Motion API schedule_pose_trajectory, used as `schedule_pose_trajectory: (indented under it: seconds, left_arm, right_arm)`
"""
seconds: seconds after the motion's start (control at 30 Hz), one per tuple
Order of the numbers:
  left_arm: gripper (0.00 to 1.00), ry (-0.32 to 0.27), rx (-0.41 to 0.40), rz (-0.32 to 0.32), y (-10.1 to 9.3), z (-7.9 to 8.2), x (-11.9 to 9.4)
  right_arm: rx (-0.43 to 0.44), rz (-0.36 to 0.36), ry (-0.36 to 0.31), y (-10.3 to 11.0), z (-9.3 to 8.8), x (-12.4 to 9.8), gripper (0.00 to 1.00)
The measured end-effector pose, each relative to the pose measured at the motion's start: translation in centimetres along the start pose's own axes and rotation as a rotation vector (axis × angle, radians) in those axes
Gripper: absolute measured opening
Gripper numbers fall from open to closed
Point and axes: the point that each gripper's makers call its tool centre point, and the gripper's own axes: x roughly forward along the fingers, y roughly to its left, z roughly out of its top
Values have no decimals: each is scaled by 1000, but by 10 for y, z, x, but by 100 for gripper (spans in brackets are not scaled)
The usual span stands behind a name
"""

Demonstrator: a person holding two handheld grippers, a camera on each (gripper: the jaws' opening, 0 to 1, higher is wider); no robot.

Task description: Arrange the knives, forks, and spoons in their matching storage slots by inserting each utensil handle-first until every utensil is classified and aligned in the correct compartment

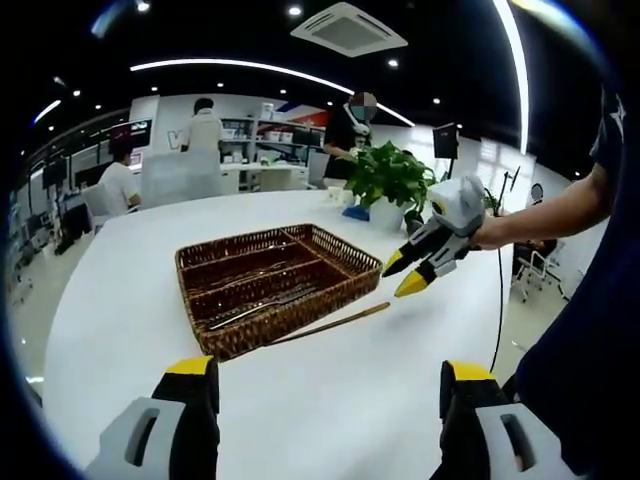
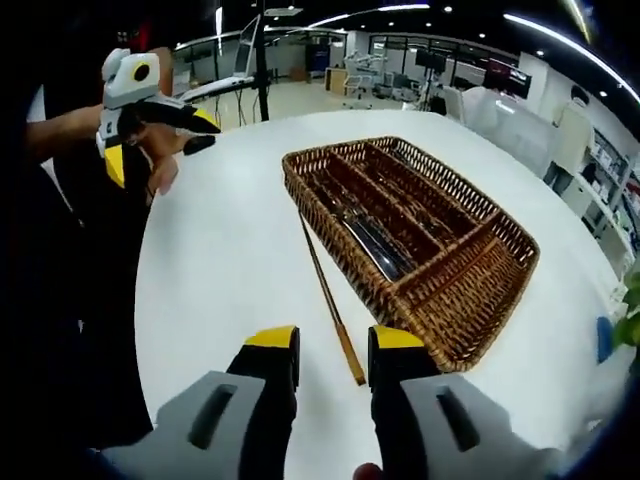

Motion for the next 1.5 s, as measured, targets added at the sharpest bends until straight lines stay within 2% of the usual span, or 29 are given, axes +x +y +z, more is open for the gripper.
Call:
schedule_pose_trajectory:
  seconds: [0.17,0.23,0.47,0.57,0.83,0.93,1.17,1.3,1.43,1.5]
  left_arm:
    - [89,-2,2,1,-2,0,-2]
    - [88,6,11,0,-4,-1,-2]
    - [84,17,12,-6,-10,-3,-2]
    - [83,39,18,-11,-13,-6,-1]
    - [81,65,34,-20,-16,-9,-2]
    - [81,74,40,-21,-18,-11,-4]
    - [82,85,45,-17,-19,-12,-7]
    - [81,92,43,-13,-17,-13,-8]
    - [81,104,53,-13,-15,-13,-7]
    - [80,109,57,-13,-13,-12,-6]
  right_arm:
    - [-57,51,64,-4,-3,13,23]
    - [-107,74,102,-3,-5,18,21]
    - [-152,122,168,1,-12,37,16]
    - [-142,130,201,0,-18,44,16]
    - [-139,138,214,-1,-17,51,15]
    - [-112,147,220,0,-17,55,16]
    - [-103,151,248,3,-23,58,17]
    - [-123,145,251,2,-21,59,15]
    - [-168,173,256,9,-21,59,5]
    - [-178,167,261,9,-21,61,5]
